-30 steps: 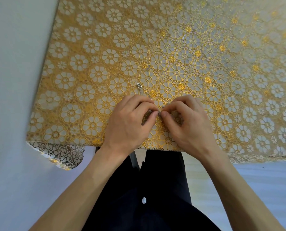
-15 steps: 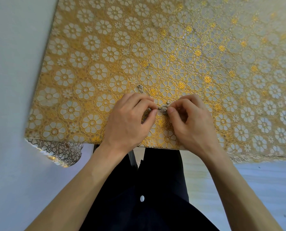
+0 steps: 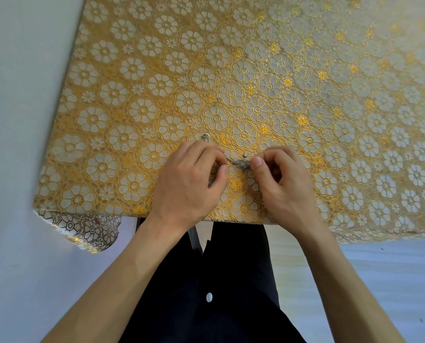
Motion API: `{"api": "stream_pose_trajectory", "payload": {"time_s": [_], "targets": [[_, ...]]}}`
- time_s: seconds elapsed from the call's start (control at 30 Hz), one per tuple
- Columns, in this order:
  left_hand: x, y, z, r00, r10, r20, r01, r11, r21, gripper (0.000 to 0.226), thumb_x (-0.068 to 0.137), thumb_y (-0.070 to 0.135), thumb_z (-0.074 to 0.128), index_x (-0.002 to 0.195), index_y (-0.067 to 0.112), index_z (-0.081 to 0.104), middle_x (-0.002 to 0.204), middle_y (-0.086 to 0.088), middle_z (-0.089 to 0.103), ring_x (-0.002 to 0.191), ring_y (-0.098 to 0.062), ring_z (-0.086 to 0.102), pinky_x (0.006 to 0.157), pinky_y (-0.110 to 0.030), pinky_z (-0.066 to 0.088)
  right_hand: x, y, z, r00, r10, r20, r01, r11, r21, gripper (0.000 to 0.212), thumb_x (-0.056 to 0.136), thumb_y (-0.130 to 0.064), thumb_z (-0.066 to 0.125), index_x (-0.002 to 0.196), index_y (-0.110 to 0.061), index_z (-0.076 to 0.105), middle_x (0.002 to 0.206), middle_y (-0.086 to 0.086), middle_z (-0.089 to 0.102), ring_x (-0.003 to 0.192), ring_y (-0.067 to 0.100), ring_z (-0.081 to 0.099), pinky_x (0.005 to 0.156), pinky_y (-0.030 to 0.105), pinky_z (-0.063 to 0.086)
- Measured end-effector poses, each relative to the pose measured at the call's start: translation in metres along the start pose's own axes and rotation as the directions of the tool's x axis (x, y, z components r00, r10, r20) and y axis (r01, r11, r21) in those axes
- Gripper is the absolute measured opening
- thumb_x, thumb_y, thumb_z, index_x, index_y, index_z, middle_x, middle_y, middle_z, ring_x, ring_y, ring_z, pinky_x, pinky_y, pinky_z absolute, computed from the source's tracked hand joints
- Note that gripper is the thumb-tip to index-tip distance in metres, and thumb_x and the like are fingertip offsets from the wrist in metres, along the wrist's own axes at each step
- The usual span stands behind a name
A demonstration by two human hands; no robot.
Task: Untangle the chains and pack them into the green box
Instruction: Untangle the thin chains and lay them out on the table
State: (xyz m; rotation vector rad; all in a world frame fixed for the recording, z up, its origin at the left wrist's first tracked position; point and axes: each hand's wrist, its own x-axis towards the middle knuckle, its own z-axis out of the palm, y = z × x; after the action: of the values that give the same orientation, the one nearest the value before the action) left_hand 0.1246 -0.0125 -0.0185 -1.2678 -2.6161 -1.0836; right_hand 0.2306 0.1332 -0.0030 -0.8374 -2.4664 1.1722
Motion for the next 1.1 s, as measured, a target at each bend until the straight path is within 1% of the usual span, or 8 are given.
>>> {"api": "stream_pose_trajectory", "payload": {"time_s": [0.13,0.23,0.37,0.6,0.7,0.8,0.93,1.1], "targets": [[0.0,0.0,0.002,1.0,0.007,0.002,-0.007,1.0,0.007,0.008,0.092,0.018,0.063,0.093,0.011,0.067,0.104,0.0,0.069,0.098,-0.021,0.059,0.087,-0.033,0.047,0.0,0.003,0.001,1.0,-0.002,-0.009,0.002,1.0,0.002,0.014,0.098,-0.027,0.061,0.084,-0.026,0.06,0.098,-0.007,0.059,0.086,0.005,0.055,0.077,0.023,0.044],[0.0,-0.001,0.003,1.0,0.01,-0.006,-0.009,1.0,0.027,0.006,0.092,0.016,0.063,0.093,0.01,0.066,0.103,0.0,0.068,0.097,-0.025,0.06,0.085,-0.038,0.049,-0.001,0.003,0.001,1.0,-0.015,-0.025,0.015,1.0,0.004,0.013,0.097,-0.025,0.064,0.085,-0.026,0.062,0.097,-0.007,0.059,0.085,0.002,0.056,0.075,0.015,0.042],[0.0,0.0,0.002,1.0,0.025,-0.011,-0.024,0.998,0.057,0.007,0.093,0.015,0.062,0.092,0.009,0.065,0.102,-0.003,0.068,0.096,-0.025,0.059,0.085,-0.037,0.049,-0.002,0.003,0.003,0.994,-0.024,-0.102,0.028,0.999,0.03,0.011,0.094,-0.021,0.069,0.085,-0.024,0.065,0.095,-0.004,0.06,0.08,0.001,0.057,0.071,0.01,0.042],[-0.001,0.001,0.003,1.0,0.006,-0.001,-0.005,0.995,0.099,0.01,0.097,0.012,0.053,0.096,0.004,0.059,0.1,-0.009,0.064,0.094,-0.03,0.055,0.086,-0.037,0.044,0.002,0.006,0.008,0.984,0.006,-0.176,-0.009,1.0,-0.013,0.014,0.096,-0.029,0.065,0.085,-0.021,0.063,0.097,-0.005,0.058,0.081,-0.008,0.053,0.073,0.009,0.04],[-0.001,0.001,0.004,1.0,0.014,0.001,-0.014,0.994,0.106,0.011,0.098,0.012,0.051,0.096,0.003,0.059,0.1,-0.01,0.063,0.093,-0.031,0.055,0.086,-0.038,0.045,0.003,0.007,0.014,0.982,0.007,-0.188,-0.016,0.999,-0.043,0.02,0.096,-0.034,0.062,0.088,-0.017,0.067,0.1,-0.004,0.06,0.079,-0.004,0.054,0.074,0.022,0.047],[-0.001,0.001,0.003,1.0,0.021,-0.017,-0.019,0.995,0.095,0.008,0.096,0.01,0.055,0.095,0.003,0.059,0.098,-0.009,0.063,0.092,-0.03,0.055,0.085,-0.038,0.045,-0.001,0.005,0.014,0.979,-0.049,-0.199,0.048,0.999,-0.01,0.013,0.093,-0.026,0.068,0.089,-0.014,0.07,0.101,0.0,0.06,0.08,-0.001,0.058,0.072,0.018,0.048],[-0.002,0.0,0.003,0.999,0.03,-0.036,-0.027,0.997,0.074,0.006,0.094,0.009,0.061,0.095,0.005,0.065,0.1,-0.007,0.065,0.095,-0.028,0.056,0.088,-0.034,0.046,-0.01,0.008,0.012,0.968,-0.148,-0.205,0.147,0.989,-0.019,0.011,0.087,-0.02,0.075,0.094,-0.012,0.075,0.103,0.004,0.058,0.085,0.014,0.061,0.076,0.028,0.052],[-0.003,0.002,0.002,0.999,-0.001,-0.045,0.003,1.0,0.03,0.014,0.092,0.004,0.063,0.102,0.008,0.071,0.105,-0.004,0.066,0.101,-0.023,0.056,0.093,-0.028,0.045,-0.009,0.008,0.017,0.948,-0.201,-0.248,0.176,0.977,-0.116,0.009,0.086,-0.017,0.079,0.093,-0.012,0.077,0.1,0.003,0.061,0.09,0.015,0.06,0.081,0.02,0.047]]}}
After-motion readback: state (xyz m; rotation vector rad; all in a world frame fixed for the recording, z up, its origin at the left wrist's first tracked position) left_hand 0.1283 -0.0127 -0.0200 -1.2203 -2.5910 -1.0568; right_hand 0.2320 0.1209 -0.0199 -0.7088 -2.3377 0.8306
